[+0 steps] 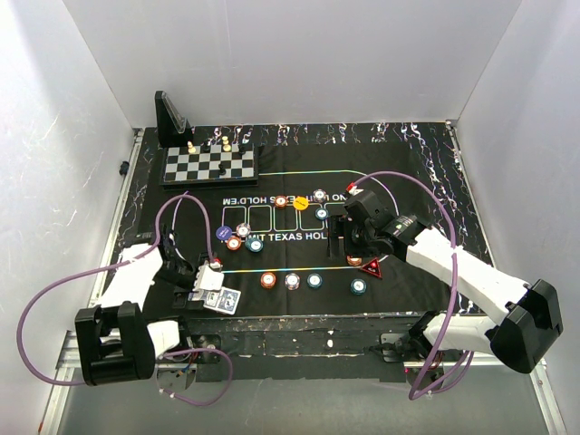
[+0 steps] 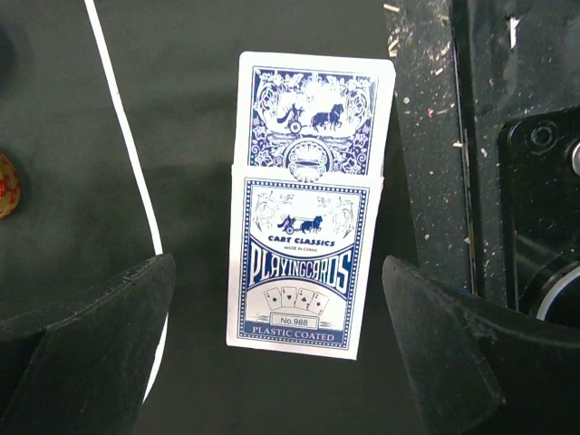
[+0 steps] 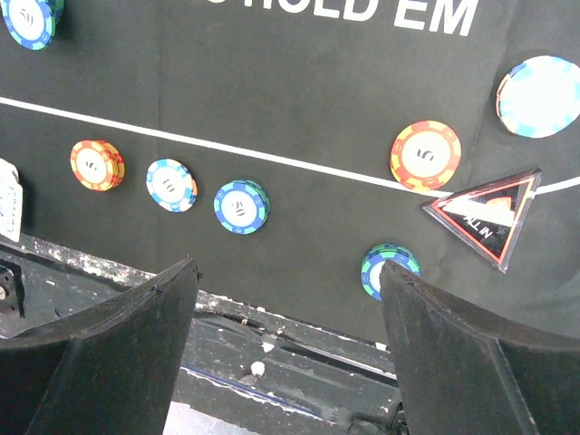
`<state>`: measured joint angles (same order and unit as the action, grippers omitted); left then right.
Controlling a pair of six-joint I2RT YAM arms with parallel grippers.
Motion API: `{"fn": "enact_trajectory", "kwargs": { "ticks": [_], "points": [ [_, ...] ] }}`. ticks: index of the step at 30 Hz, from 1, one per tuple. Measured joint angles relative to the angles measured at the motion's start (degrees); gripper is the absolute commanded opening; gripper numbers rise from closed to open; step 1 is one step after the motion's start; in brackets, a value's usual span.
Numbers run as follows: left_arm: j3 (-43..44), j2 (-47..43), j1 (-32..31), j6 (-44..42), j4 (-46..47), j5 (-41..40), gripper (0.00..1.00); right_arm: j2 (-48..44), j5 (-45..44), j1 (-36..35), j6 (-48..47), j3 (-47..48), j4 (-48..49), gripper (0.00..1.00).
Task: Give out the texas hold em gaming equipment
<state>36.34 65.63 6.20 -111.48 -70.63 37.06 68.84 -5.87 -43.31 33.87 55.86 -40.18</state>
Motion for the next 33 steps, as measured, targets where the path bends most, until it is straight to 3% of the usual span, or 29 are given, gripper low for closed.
{"fn": "enact_trajectory", "kwargs": {
  "ticks": [14,23,33],
  "points": [
    [-0.1,8.2,-0.8,0.1,5.1,-4.5,1.00,0.0,0.3,0.0,-1.7,1.8,0.1,0.87],
    [-1.5,8.4,-2.4,1.2,6.9,-4.7,1.00,0.3,0.3,0.0,-2.3,1.8,0.0,0.85],
    [-1.4,9.5,-3.2,3.3,8.7,-4.5,0.69,0.3,0.3,0.0,-2.3,1.8,0.0,0.83]
  ]
}}
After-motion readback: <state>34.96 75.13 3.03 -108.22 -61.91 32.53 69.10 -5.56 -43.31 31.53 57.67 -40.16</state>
